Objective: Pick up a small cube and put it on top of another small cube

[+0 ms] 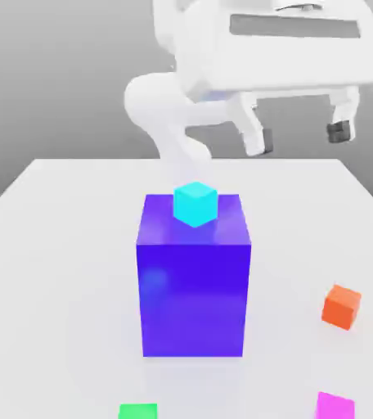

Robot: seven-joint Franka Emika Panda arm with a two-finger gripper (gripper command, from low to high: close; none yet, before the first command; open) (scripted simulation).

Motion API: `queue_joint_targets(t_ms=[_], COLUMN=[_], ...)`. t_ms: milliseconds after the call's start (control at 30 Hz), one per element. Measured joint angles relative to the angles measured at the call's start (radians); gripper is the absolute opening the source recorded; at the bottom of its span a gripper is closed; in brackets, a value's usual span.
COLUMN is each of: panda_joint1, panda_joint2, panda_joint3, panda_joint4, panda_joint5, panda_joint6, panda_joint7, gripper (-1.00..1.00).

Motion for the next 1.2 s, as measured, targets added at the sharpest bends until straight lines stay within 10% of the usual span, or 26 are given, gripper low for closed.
queue_joint_targets(t_ms=[633,667,1200], panda_joint1=[0.116,0.115,0.001], panda_joint2=[0.669,0.700,0.498], panda_joint3=[0.055,0.056,-0.040], panda_joint4=[0.060,0.067,0.010], panda_joint5=[-0.129,-0.128,-0.098], panda_joint6=[0.248,0.271,0.120], panda_joint7=[-0.328,-0.329,-0.345], gripper=[0.00,-1.00,-1.00])
